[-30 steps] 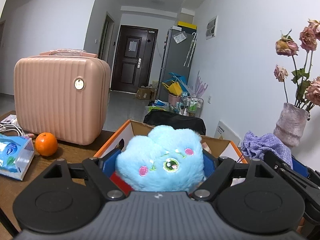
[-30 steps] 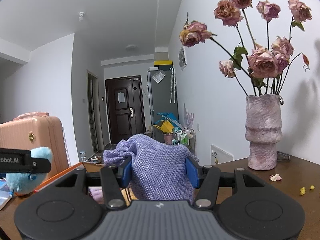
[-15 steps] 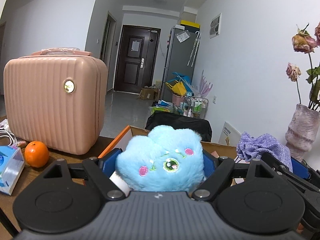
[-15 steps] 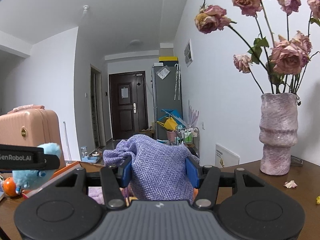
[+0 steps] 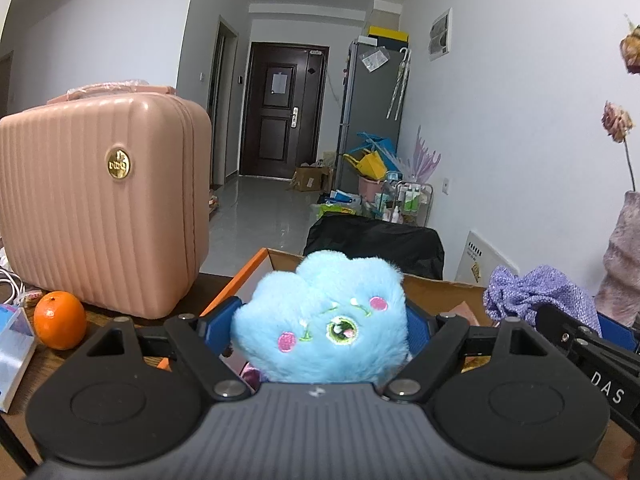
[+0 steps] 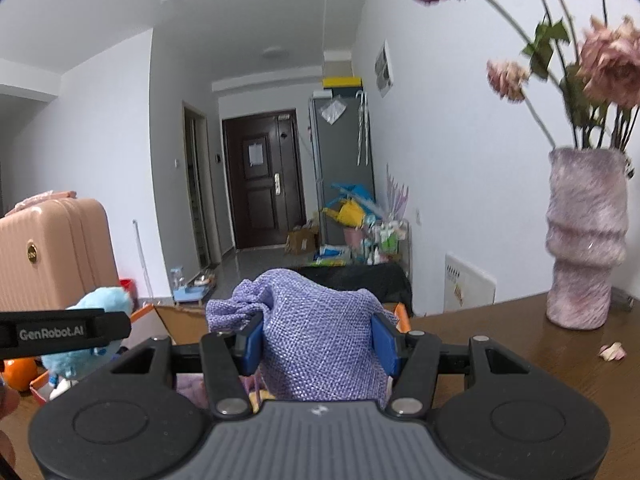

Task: Organize soft objects
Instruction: 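Carry the pouch and plush toy with both grippers over the red box, then open both grippers to drop the pouch and plush toy into the box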

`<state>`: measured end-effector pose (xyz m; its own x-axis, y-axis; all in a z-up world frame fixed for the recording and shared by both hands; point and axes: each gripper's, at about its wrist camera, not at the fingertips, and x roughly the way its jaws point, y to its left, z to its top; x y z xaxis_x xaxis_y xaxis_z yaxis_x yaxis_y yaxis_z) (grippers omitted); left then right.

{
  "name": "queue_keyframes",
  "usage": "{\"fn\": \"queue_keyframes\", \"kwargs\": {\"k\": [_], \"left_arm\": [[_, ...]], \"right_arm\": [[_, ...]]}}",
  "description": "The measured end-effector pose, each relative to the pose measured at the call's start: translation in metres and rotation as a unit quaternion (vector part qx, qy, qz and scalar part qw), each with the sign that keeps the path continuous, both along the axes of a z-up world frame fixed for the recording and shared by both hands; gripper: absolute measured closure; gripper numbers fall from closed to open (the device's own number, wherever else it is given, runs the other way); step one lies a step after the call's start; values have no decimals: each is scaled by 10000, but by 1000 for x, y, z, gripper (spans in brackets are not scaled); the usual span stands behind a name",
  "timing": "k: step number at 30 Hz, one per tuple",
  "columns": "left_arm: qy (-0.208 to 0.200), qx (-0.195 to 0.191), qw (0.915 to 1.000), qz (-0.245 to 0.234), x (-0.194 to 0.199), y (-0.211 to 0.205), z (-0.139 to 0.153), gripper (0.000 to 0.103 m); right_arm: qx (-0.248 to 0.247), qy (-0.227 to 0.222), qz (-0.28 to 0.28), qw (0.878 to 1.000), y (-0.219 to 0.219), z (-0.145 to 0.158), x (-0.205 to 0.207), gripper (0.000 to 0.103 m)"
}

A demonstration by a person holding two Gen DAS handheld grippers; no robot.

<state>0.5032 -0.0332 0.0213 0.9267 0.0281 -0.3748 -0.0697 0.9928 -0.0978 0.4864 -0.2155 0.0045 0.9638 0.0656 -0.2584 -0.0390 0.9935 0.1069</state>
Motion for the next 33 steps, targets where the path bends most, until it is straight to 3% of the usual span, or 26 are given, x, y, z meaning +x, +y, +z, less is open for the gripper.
{"fn": "queue_keyframes", "kwargs": {"k": [5,7,13,16,23,33], "left_arm": [[128,55,9999,49,15,3,-8,20],[236,64,9997,39,20,5,-12,19],[256,27,9996,93,19,10,-15,7],[206,28,9996,183,18,11,-14,1],[212,-154,9991,335,15,21,-12,0],[148,-35,9993,340,8,19,-10,0]], "right_arm": [[2,284,74,9996,0,-6,14,48],[-4,364,97,9993,0,-9,18,43],[-108,433,182,9988,4,-12,17,39],[-102,426,187,9989,3,-13,14,25],[-128,311,169,9993,1,-11,10,0],[-255,57,133,9996,5,-7,-3,0]]}}
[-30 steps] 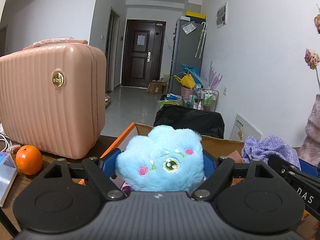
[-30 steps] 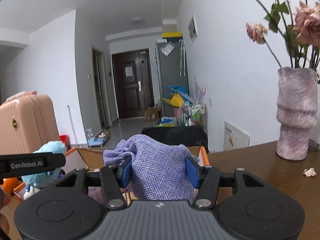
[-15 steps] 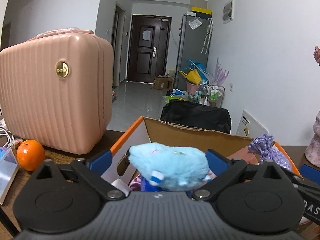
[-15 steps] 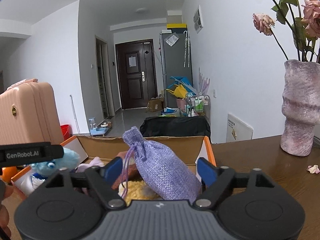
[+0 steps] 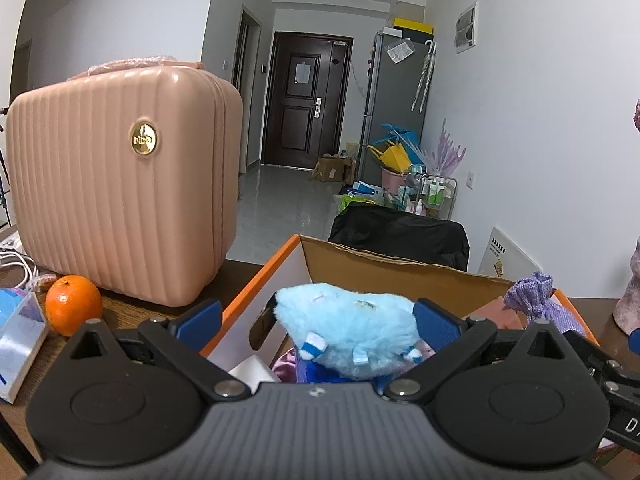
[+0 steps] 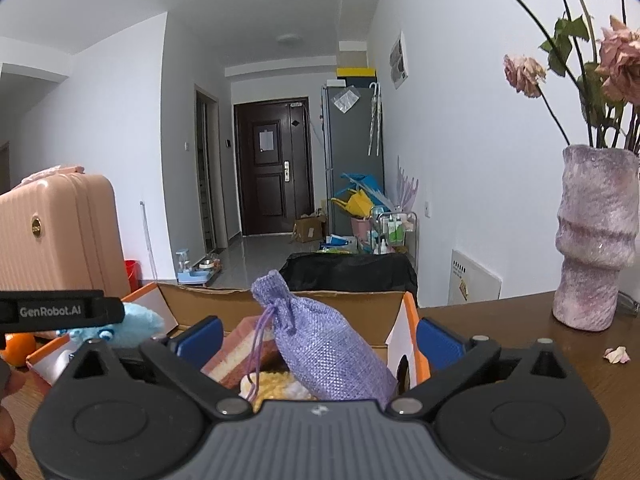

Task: Organize soft objects
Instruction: 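Open both grippers to drop the pouch and plush toy into the box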

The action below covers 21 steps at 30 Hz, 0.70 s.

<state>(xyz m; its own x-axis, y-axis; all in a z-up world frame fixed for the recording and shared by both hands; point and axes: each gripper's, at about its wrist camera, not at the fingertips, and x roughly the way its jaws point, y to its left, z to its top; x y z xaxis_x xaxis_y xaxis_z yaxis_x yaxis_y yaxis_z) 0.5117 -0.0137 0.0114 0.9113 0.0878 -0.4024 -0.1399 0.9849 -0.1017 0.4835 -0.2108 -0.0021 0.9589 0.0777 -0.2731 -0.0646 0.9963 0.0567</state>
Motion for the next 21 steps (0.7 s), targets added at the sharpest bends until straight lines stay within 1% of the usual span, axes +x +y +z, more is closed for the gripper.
{"fn": "queue_keyframes", "kwargs": {"k": [7,14,21], "left_arm": [[-53,-55,10000,8,-15,5,1,0],[-128,-74,9999,-13,-35,12,1,0],[-216,23,9997,-68,-59,15,2,0]], "right_arm": [[-156,-237,-57,9996,-1,2,-20,0],[-225,-367,-71,9990,-6,3,-41,0],[-252,-359,-71,9990,-13,1,-59,0]]}}
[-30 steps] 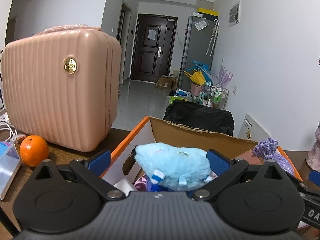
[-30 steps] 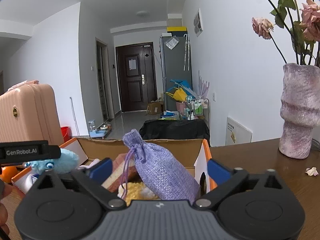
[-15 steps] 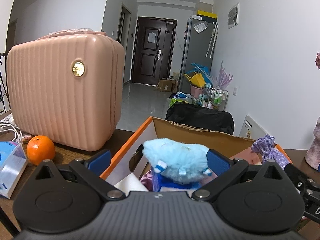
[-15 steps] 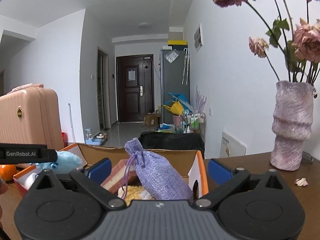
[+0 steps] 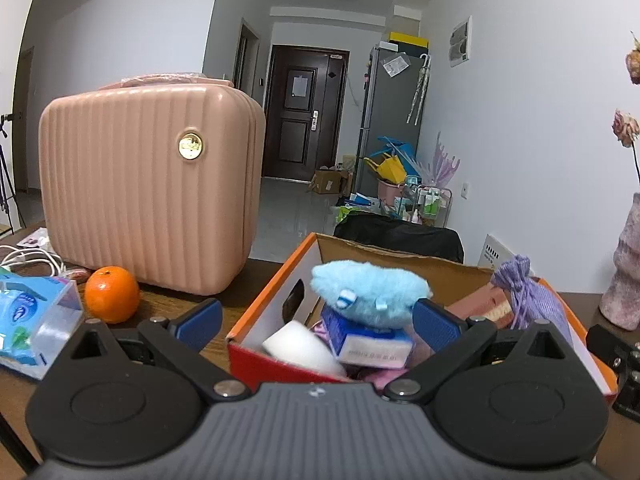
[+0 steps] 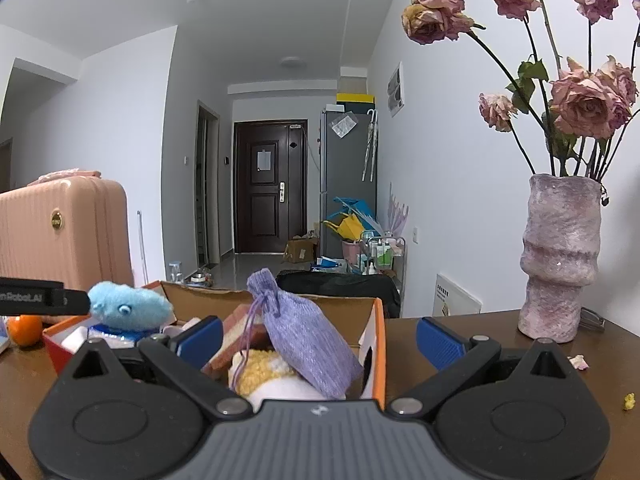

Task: Organize soft objects
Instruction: 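Open both grippers to drop the pouch and plush toy into the box, then move both tools back from the box toward the remaining objects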

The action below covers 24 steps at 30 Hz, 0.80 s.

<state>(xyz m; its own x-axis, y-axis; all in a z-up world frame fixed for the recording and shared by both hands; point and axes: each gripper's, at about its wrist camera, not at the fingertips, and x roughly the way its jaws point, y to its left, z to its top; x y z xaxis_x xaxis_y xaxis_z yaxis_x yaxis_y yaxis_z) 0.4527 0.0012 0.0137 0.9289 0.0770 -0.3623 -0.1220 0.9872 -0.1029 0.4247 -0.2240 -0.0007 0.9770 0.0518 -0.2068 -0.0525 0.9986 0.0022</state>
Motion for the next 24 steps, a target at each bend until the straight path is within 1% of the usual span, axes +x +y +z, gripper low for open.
{"fn": "queue_keyframes", "kwargs": {"k": [8,24], "left_arm": [[12,94,9999,-40,-24,4,-2,0],[175,239,9994,-174,-75,7,-9,0]], "right_arm": [[-44,15,-8,10000,-5,-2,-17,0],[-241,101,131,9996,-3,-6,-68,0]]}}
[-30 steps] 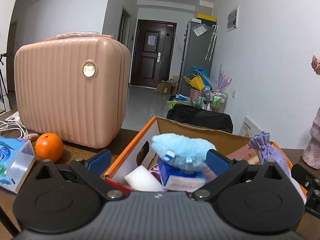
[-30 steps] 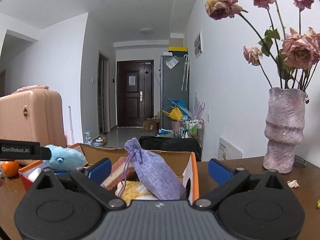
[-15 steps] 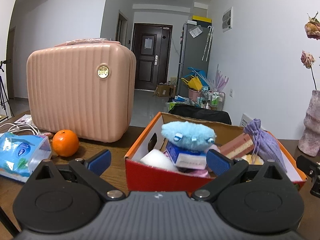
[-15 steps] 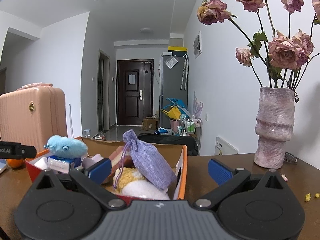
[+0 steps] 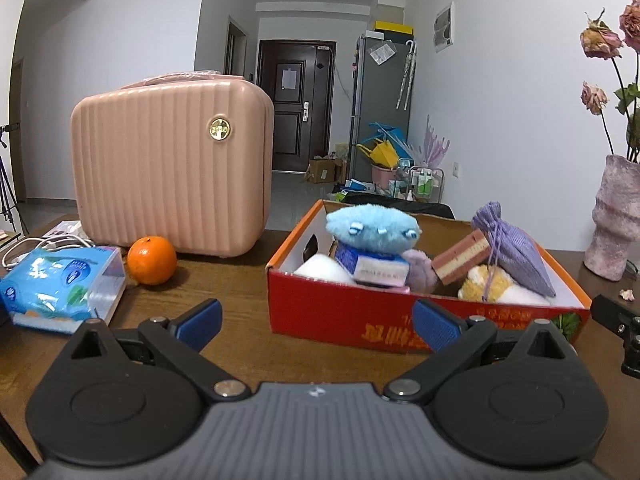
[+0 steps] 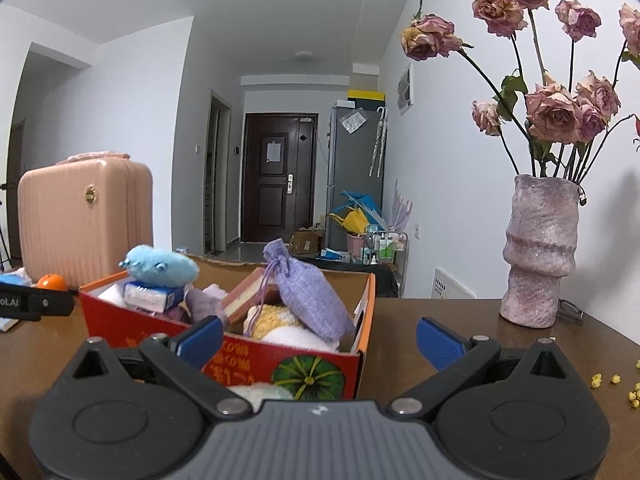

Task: Organize soft objects
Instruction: 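Move both tools back from the box toward the remaining objects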

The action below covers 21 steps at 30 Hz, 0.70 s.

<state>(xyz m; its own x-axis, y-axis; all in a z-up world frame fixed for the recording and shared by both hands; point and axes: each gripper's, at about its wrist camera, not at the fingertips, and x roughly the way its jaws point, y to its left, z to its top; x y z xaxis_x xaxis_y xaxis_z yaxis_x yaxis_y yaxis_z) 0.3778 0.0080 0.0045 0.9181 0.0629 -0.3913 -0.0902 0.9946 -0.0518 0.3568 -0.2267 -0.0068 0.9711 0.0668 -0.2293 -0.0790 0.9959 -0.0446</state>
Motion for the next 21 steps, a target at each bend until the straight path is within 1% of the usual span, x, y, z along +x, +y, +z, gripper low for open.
{"fn": "queue_keyframes", "kwargs": {"k": [8,21], "left_arm": [[78,8,9999,-66,-24,1,-3,0],[210,15,9996,-190,-49,-2,-6,0]], "right_arm": [[-87,106,73,9999,5,-3,-24,0],[-173,366,87,9991,9,-9,-54,0]]}}
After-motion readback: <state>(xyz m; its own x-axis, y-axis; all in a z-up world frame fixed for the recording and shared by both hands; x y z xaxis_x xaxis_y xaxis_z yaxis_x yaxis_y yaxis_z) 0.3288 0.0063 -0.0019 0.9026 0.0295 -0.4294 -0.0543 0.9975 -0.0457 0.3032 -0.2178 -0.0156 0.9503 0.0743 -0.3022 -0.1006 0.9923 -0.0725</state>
